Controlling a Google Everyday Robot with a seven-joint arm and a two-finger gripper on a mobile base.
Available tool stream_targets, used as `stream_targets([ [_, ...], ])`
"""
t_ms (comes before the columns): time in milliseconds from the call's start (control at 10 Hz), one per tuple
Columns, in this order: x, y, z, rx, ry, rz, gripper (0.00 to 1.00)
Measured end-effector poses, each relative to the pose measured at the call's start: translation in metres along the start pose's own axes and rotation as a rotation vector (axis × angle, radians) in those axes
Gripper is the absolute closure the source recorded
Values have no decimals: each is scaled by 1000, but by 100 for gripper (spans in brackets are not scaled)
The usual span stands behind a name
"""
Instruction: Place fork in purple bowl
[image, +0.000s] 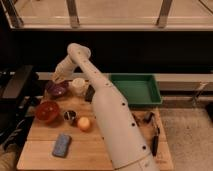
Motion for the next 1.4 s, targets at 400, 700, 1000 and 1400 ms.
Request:
stream_targets([
  [400,2,5,12,43,-42,40,100],
  [700,2,6,21,101,-85,81,99],
  [1000,-1,1,32,119,-121,91,72],
  [1400,-9,-5,46,111,-160,82,37],
])
